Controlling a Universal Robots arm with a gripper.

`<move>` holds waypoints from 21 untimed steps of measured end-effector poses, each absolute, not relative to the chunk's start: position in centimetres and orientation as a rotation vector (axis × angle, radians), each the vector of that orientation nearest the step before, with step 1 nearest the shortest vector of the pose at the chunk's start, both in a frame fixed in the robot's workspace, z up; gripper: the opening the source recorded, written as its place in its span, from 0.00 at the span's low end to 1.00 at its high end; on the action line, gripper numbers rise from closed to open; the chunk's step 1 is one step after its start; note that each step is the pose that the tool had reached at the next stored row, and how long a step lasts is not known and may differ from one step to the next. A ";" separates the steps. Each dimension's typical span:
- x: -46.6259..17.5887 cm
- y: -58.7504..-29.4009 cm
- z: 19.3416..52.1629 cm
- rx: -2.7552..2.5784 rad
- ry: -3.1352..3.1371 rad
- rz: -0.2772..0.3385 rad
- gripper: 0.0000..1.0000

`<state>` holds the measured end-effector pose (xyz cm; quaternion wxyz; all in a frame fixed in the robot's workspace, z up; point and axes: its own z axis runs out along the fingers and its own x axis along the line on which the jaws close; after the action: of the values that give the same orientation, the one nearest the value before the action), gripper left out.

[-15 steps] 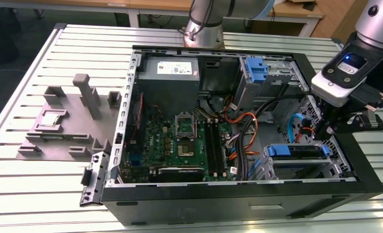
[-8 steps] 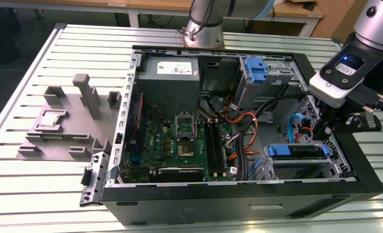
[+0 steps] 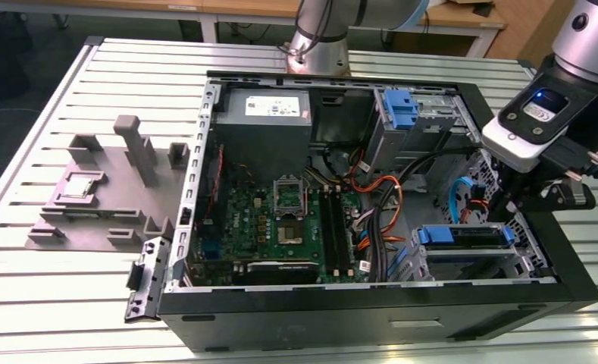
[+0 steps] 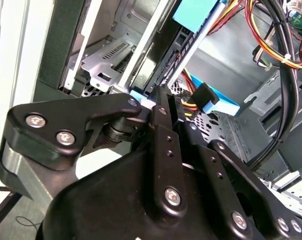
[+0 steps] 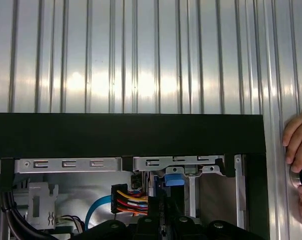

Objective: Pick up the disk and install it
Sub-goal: 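Insert the first disk wire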

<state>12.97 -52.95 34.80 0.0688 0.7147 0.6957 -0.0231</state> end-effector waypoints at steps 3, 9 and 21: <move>12.9 -53.0 34.7 2.155 2.094 -0.068 0.17; 12.5 -53.0 34.6 2.173 2.079 -0.066 0.17; 12.5 -54.0 34.1 2.213 2.087 -0.020 0.17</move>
<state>12.46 -54.00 34.05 0.0500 0.7266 0.6852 -0.0067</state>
